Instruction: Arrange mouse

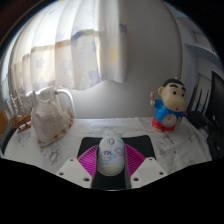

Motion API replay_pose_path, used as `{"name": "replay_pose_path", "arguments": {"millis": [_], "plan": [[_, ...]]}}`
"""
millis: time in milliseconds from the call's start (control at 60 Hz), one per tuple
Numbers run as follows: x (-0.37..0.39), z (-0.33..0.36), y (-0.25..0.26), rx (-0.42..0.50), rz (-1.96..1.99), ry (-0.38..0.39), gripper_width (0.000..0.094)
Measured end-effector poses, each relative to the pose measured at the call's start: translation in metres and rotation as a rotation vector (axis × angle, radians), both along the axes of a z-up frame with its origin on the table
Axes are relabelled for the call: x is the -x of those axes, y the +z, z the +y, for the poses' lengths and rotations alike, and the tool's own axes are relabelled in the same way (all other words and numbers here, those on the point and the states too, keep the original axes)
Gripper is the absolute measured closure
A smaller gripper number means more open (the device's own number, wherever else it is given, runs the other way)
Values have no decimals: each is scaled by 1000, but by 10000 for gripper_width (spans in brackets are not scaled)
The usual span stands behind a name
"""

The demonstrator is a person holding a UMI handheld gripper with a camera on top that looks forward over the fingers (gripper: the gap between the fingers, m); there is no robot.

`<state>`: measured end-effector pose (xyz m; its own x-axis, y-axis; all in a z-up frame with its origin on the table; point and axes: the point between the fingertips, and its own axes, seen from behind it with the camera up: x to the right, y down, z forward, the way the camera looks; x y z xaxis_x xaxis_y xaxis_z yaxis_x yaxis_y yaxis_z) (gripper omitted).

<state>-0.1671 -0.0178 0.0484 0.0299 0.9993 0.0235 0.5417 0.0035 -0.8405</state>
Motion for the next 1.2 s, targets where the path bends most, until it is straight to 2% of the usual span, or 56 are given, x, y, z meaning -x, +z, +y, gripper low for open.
{"name": "replay_pose_path", "arguments": {"millis": [117, 183, 250, 267, 333, 367, 433, 533, 650, 833, 983, 1200], "plan": [[-6, 12, -53, 19, -91, -10, 551], [-8, 22, -64, 4, -102, -28, 490], [-9, 19, -65, 32, -100, -15, 410], [-10, 18, -65, 37, -104, -12, 364], [-19, 23, -60, 51, -127, -34, 66], [-26, 26, -54, 55, -136, -52, 102], [-48, 23, -36, 57, -157, -60, 92], [-96, 6, 4, 30, -166, -10, 92], [-165, -9, 48, -13, -185, 11, 92], [-252, -23, 78, -46, -228, 24, 93], [-272, -32, 91, -59, -206, 29, 94], [-262, -31, 103, -83, -167, 20, 93]]}}
